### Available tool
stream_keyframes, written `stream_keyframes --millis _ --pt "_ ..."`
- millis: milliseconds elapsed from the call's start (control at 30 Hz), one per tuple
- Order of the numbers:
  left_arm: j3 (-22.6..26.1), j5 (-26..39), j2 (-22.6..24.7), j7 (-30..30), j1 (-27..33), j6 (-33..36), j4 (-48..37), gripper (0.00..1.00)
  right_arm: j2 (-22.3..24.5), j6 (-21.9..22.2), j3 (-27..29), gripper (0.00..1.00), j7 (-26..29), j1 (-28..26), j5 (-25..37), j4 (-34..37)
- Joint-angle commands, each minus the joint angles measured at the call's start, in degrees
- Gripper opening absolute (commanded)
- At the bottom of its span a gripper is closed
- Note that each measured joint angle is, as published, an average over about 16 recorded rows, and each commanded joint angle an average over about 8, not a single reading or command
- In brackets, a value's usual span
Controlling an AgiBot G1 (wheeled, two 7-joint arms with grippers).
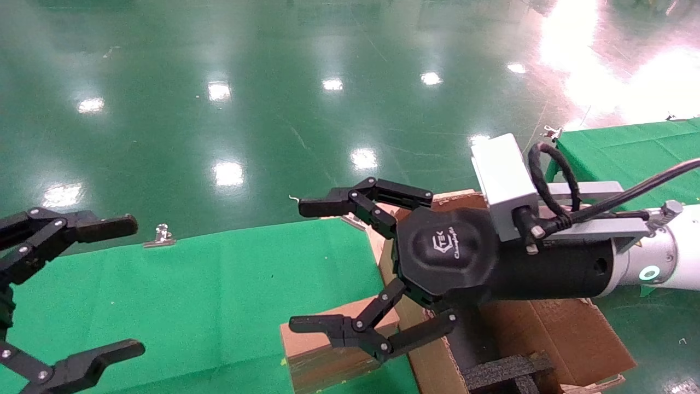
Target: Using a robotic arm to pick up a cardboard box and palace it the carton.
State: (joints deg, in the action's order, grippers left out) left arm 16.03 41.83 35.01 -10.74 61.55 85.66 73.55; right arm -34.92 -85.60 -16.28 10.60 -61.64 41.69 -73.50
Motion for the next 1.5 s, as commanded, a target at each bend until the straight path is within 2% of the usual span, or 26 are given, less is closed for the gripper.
stream_keyframes --millis 33,433,467,700,733,900,1033,1267,1500 --pt "0.0 0.0 0.0 0.0 0.0 0.0 0.0 1.0 0.0 0.0 0.0 1.0 0.0 0.0 0.0 0.0" --pt "0.0 0.0 0.0 0.0 0.0 0.0 0.0 0.99 0.0 0.0 0.0 1.0 0.0 0.0 0.0 0.0" --pt "0.0 0.0 0.0 0.0 0.0 0.0 0.0 0.92 0.0 0.0 0.0 1.0 0.0 0.0 0.0 0.0" --pt "0.0 0.0 0.0 0.0 0.0 0.0 0.0 0.05 0.0 0.0 0.01 1.0 0.0 0.01 0.0 0.0" --pt "0.0 0.0 0.0 0.0 0.0 0.0 0.0 0.0 0.0 0.01 0.01 1.0 0.01 0.01 0.0 0.01" --pt "0.01 0.0 0.0 0.0 0.01 0.01 -0.01 0.0 0.2 -0.28 -0.28 1.0 0.17 -0.15 0.54 0.08" --pt "0.02 -0.01 0.0 0.02 0.02 0.01 -0.04 0.0 0.91 -1.45 -1.72 1.0 0.92 -1.47 3.46 0.18" --pt "0.06 -0.03 0.0 0.04 0.04 0.01 -0.05 0.0 1.3 -4.35 -7.52 1.0 2.83 -7.56 13.92 0.16" --pt "0.09 -0.05 -0.01 0.06 0.05 0.0 -0.06 0.0 -1.79 -5.38 -17.79 1.0 3.06 -16.14 24.87 1.28"
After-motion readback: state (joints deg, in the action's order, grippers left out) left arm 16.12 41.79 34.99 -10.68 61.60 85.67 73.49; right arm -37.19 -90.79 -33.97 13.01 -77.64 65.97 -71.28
